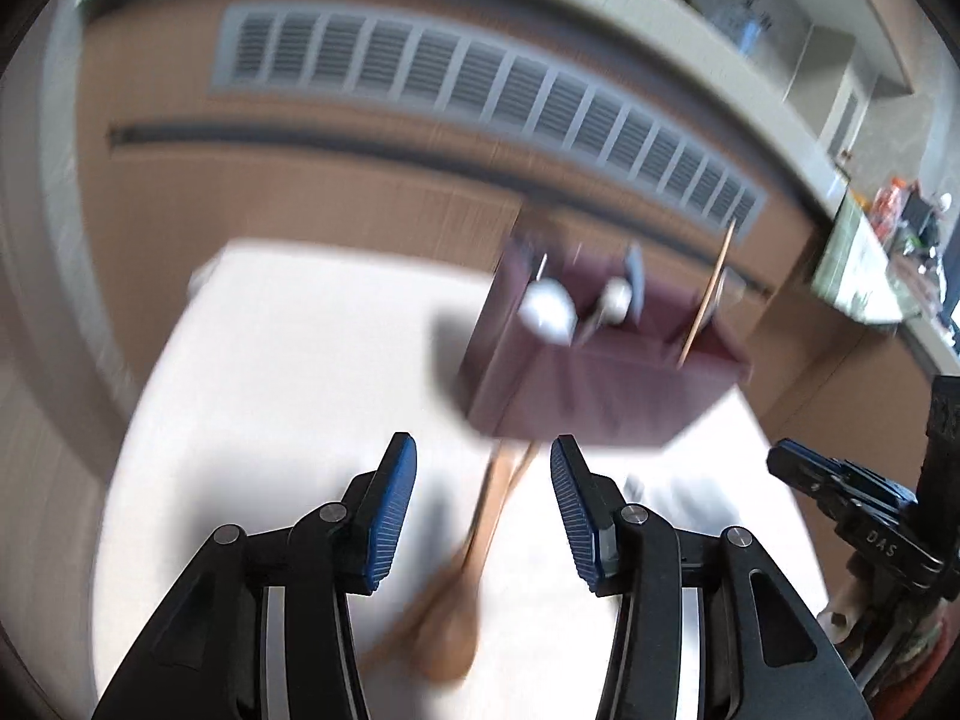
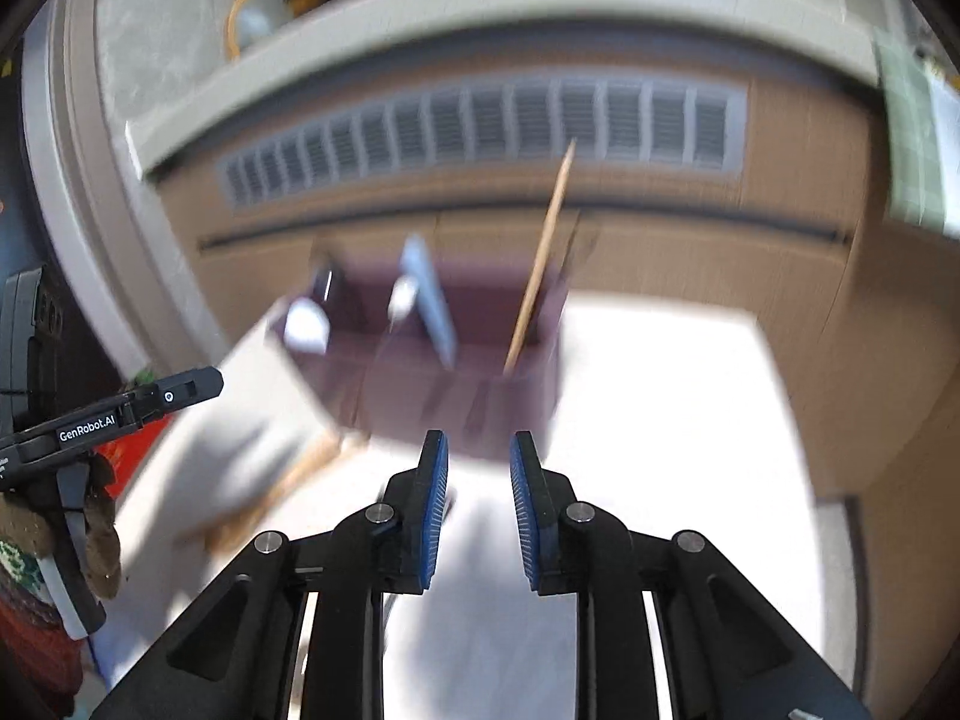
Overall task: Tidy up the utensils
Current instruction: 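Grasp the dark metal spoon by its handle with the right gripper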
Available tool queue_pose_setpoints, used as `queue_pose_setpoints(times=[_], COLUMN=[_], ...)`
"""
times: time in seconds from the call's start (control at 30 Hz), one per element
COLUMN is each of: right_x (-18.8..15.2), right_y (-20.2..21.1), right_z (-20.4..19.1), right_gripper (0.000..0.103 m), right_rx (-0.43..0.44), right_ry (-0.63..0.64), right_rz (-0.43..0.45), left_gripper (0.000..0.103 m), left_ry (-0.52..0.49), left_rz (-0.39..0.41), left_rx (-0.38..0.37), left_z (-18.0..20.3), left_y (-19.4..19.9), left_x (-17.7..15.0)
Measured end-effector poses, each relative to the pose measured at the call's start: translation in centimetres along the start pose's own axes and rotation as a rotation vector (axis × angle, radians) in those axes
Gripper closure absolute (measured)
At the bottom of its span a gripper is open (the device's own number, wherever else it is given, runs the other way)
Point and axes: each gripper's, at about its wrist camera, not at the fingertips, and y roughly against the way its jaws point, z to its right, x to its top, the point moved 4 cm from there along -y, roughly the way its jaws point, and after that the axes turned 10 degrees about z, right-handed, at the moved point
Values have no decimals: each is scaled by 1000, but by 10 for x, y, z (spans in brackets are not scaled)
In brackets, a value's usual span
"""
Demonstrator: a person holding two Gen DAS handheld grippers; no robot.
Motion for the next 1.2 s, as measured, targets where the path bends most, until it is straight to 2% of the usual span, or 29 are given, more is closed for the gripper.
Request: queue_pose_setpoints(times=[0.13,0.27,0.57,0.73,0.93,0.97,1.03,1.2], right_x=[-47,-68,-82,-77,-67,-67,-69,-76], right_y=[-17,-31,-14,-38,-68,-67,-60,-31], right_z=[-17,-31,-67,-73,-83,-83,-80,-50], right_gripper=[83,83,83,83,84,89,92,92], right_rx=[27,46,120,60,3,4,27,12], right_ry=[-12,-35,28,48,155,167,159,93], right_rz=[-115,-180,-184,-189,-187,-183,-177,-166], left_gripper=[55,55,55,55,55,55,55,55], left_ry=[0,-15,25,-2,-53,-67,-93,-135], left_rz=[-44,-53,-54,-56,-133,-134,-124,-162], left_rx=[43,72,84,51,-7,-13,-25,-48], left_z=[-13,-19,-36,-28,-11,-7,2,18], left_y=[17,28,33,32,13,10,4,-29], left_x=[-38,-57,-64,-64,-66,-64,-57,-44])
